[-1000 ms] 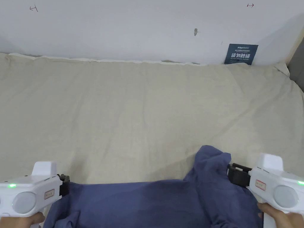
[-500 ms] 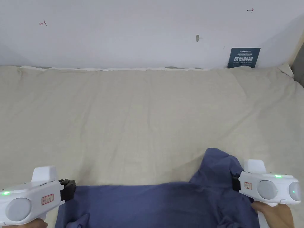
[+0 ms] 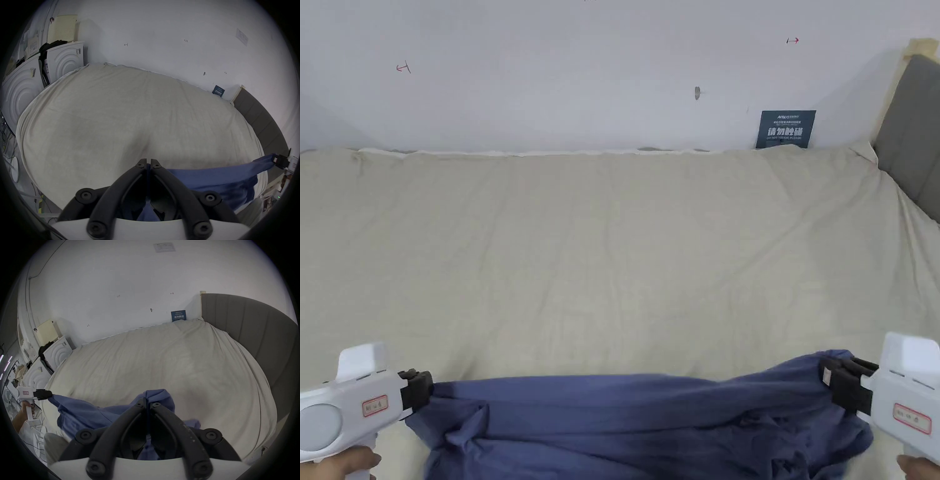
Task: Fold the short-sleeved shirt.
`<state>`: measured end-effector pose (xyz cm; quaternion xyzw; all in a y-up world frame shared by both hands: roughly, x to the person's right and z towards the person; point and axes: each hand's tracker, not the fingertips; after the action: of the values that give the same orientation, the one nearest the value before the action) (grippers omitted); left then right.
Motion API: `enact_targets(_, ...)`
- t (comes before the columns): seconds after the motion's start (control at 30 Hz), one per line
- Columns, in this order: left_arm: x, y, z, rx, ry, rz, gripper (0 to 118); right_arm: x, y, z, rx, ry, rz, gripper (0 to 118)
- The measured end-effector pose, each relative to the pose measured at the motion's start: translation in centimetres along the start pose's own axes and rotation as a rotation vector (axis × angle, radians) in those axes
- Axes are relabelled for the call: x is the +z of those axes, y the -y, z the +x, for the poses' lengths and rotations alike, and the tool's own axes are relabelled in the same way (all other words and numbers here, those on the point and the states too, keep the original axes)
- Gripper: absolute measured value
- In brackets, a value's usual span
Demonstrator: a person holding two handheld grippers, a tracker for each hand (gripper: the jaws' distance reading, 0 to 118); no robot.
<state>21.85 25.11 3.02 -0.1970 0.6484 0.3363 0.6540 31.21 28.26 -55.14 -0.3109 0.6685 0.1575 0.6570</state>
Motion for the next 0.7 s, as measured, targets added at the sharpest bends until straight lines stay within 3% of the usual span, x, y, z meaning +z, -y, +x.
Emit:
enact_targets(0.17,1.4,5.0,-1.4,-0.015,-0.021,-0.075,3,1.6,5.7,0.1,-0.021,0.019,-0.066,5)
enact_targets(0.47,-1.8,11.4,-2.3,-0.042,-0.101,-0.195,3,-2.3,13.8,3.3,-0.198,0.132,-0.253,5)
enact_targets(0.57,-1.8,11.7,-1.7,-0.104,-0.127,-0.201,3,-2.4,13.9,3.0,-0.200,0.143,-0.242,6)
enact_targets(0.6,-1.7,11.5,-1.4,-0.103,-0.127,-0.204,9,-2.1,13.6,2.7,-0.189,0.149,-0.233,6)
enact_targets(0.63,-1.4,11.0,-1.1,-0.106,-0.128,-0.204,22,-1.8,13.2,2.4,-0.166,0.152,-0.214,12)
enact_targets(0.67,-1.0,10.5,-0.9,-0.106,-0.131,-0.197,48,-1.2,12.5,2.0,-0.137,0.152,-0.191,21)
enact_targets(0.7,-0.6,10.1,-0.7,-0.105,-0.128,-0.183,84,-0.7,11.7,1.5,-0.118,0.158,-0.163,42)
